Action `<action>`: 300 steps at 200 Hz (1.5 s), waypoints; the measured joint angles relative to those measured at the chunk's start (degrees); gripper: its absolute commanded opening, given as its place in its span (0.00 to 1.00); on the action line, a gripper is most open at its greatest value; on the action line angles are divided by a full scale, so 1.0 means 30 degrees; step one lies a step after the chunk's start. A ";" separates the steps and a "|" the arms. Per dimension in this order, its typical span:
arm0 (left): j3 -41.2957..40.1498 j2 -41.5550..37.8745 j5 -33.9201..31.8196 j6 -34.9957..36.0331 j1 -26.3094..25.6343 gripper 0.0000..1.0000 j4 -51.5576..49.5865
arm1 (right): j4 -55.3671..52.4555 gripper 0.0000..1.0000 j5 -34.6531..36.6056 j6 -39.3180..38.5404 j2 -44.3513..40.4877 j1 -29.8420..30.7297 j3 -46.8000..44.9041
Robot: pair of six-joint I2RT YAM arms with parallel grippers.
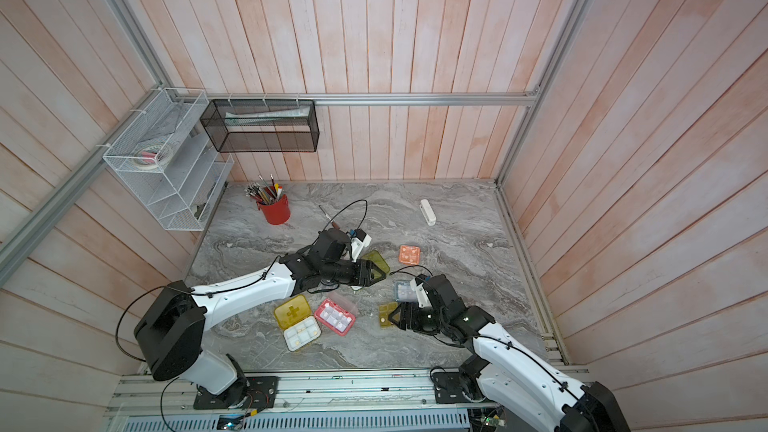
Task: Close pillboxes
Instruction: Close the lid on the pillbox.
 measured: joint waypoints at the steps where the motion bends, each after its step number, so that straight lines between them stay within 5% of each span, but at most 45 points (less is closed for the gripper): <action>1: 0.0000 0.0015 0.0007 -0.0007 -0.0015 0.57 0.0015 | 0.0007 0.72 -0.0015 -0.0007 0.0007 0.0000 0.0000; 190: -0.0714 0.0714 0.1297 -0.1552 -0.1027 0.56 0.3344 | 0.2266 0.64 -0.0663 0.2980 -0.3177 0.1319 -0.4095; 219: -0.0903 0.0933 0.1362 -0.1770 -0.1421 0.49 0.3818 | 0.2623 0.63 -0.0670 0.3198 -0.3067 0.1559 -0.4138; 300: -0.1188 0.1457 0.1734 -0.2171 -0.1668 0.34 0.4539 | 0.2739 0.36 -0.0430 0.4036 -0.4320 0.1770 -0.5027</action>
